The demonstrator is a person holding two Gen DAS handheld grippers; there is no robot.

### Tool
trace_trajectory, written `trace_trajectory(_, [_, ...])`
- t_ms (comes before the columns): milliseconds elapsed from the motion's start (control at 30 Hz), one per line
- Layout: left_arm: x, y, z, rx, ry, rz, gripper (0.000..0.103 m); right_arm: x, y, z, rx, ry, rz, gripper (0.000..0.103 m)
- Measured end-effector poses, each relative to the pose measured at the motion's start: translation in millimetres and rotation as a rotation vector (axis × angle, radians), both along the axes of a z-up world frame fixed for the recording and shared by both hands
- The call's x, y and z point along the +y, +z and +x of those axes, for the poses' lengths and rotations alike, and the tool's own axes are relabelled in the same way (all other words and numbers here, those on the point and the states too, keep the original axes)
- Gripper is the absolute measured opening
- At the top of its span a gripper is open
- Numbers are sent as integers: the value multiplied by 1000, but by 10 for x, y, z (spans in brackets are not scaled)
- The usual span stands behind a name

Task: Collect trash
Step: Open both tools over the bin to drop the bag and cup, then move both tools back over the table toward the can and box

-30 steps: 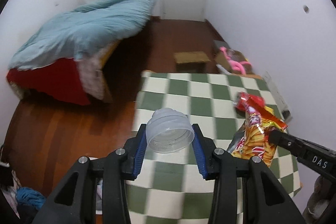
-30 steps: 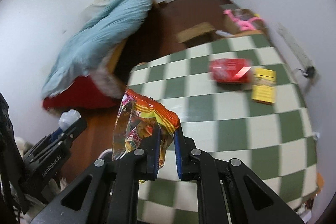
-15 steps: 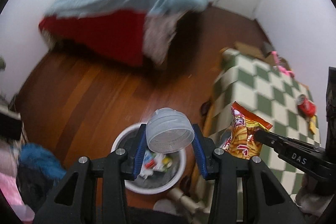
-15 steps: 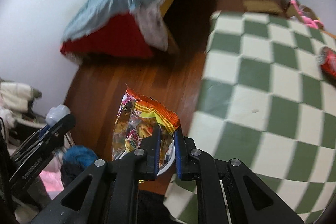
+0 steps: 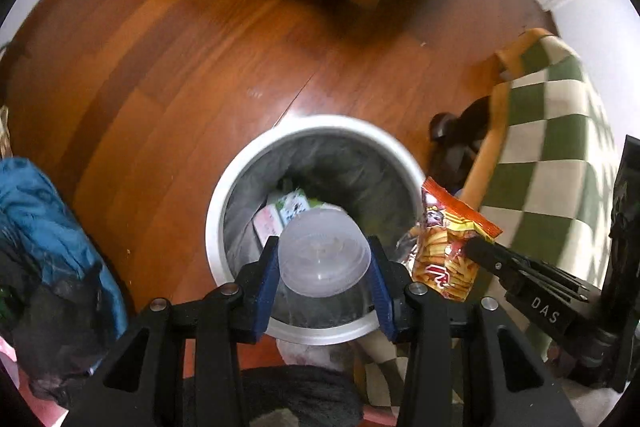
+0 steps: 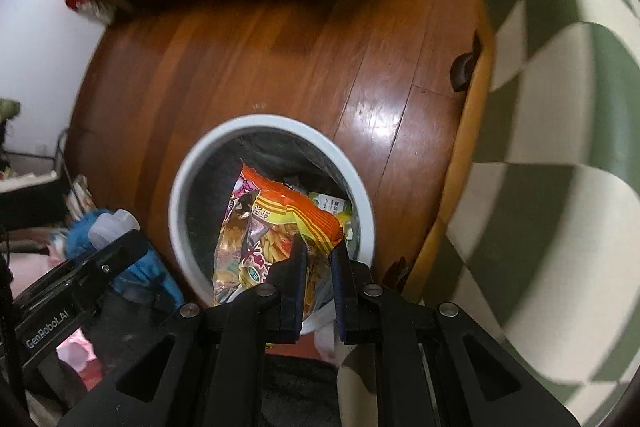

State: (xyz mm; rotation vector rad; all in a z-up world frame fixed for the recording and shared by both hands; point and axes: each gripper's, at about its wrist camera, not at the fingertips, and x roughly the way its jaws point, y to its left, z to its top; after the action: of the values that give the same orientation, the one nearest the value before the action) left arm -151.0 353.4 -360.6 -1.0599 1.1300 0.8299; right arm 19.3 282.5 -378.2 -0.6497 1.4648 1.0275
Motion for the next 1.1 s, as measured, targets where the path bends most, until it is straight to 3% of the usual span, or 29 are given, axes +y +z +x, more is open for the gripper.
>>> trace_trajectory(33, [18,-47,-49,7,6,-9,41,63,-74,-51,-9,22,-16,13])
trace_trajectory(100, [55,-120,-119,21,21,-14,64,178,-219,-135,-29,60,-45,14])
trace_trajectory(200, [99,-146,-209,30,55,-6,74,248,-395,-178,-41,85,-78,23])
trace_trajectory(267, [109,-140,-301,40,74,0,76,283,-460,-171,-38,88,-86,36])
trace_trajectory(333, [110,-110,-316,64,77,20,97,302,-497,-160,-42,92,-98,64])
trace_trajectory(367, [107,-94,-345,79,77,37,102,294,-488,-167,-45,94,-98,69])
trace_trajectory(500, [73,15,-424,111,86,90,102,225,-440,-167,-44,115,-101,101])
trace_trajectory(733, [-70,328,-465,143,84,201,103,130,-184,-270,-77,156,-86,103])
trace_trajectory(1100, [-406,902,-495,133,79,319,103,-196,614,-375,-117,165,29,103])
